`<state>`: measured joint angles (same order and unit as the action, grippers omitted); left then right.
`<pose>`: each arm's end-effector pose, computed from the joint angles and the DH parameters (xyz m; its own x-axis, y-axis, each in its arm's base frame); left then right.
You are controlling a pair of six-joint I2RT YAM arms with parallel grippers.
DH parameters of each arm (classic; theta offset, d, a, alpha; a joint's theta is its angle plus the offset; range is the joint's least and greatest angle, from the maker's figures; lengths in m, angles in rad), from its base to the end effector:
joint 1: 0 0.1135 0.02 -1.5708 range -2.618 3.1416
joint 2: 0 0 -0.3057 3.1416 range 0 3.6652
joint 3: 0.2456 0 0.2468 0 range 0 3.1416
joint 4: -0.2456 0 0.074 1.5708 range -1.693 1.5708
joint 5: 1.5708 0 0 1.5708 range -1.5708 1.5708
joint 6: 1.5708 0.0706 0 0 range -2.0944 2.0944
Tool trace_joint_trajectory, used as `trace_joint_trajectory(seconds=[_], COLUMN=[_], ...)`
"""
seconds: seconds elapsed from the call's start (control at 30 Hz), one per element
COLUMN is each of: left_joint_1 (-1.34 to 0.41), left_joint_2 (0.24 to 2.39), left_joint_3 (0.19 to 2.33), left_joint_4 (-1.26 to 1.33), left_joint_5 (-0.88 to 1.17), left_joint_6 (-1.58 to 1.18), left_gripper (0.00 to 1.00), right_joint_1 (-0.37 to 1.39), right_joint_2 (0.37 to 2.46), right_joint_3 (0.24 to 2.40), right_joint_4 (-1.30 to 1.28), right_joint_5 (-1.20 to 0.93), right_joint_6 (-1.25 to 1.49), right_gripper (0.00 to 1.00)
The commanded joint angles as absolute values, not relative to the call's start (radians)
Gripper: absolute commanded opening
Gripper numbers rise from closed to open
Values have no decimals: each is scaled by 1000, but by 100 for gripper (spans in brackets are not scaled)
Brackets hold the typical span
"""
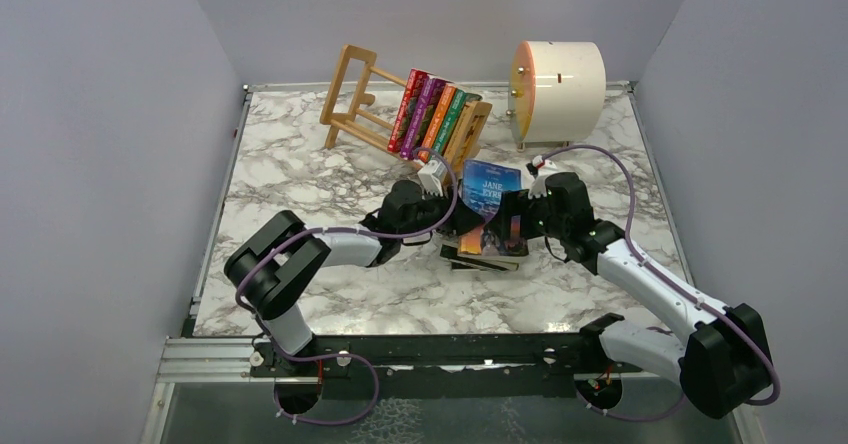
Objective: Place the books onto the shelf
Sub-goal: Pick up the book from the center of the board.
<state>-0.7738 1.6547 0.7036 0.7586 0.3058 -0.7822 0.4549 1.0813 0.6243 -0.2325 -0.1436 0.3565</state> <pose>0.2514 -0.2753 0.2311 -0.7158 -0.2404 -0.6557 0.5262 0.4316 -0.7327 0.2009 0.1095 0.2400 -0.7219 0.0314 -0.6913 -0.3010 0.8852 0.3546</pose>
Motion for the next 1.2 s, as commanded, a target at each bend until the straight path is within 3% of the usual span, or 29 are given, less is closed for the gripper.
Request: trace_joint_trajectory(seconds=[0.0,0.3,0.53,0.7,0.87,1.17], left_joint_1=[-836,-837,-837,-836,-836,-837], left_joint_2=[1684,1694,1681,1673,1647,1554], left_joint_3=[771,787,799,790,795,910], left_joint_4=[940,955,954,946,924,680], left_joint_5=[535,521,506,506,487,383], left_joint_6=[-833,-840,-832,-828,-806,-621], left_gripper=[39,38,13,0,0,0], right_joint_1=[500,500,499,499,500,500], right_joint_2=[1102,1099,1060,1002,952,823], right_joint_3=[649,652,653,664,687,678], right_joint_4=[-152,-152,-191,-262,-365,-447], right_joint_5=[-328,-332,-270,-92,132,324], right_joint_6=[357,355,363,411,474,581], right_gripper=[89,89,89,90,92,94])
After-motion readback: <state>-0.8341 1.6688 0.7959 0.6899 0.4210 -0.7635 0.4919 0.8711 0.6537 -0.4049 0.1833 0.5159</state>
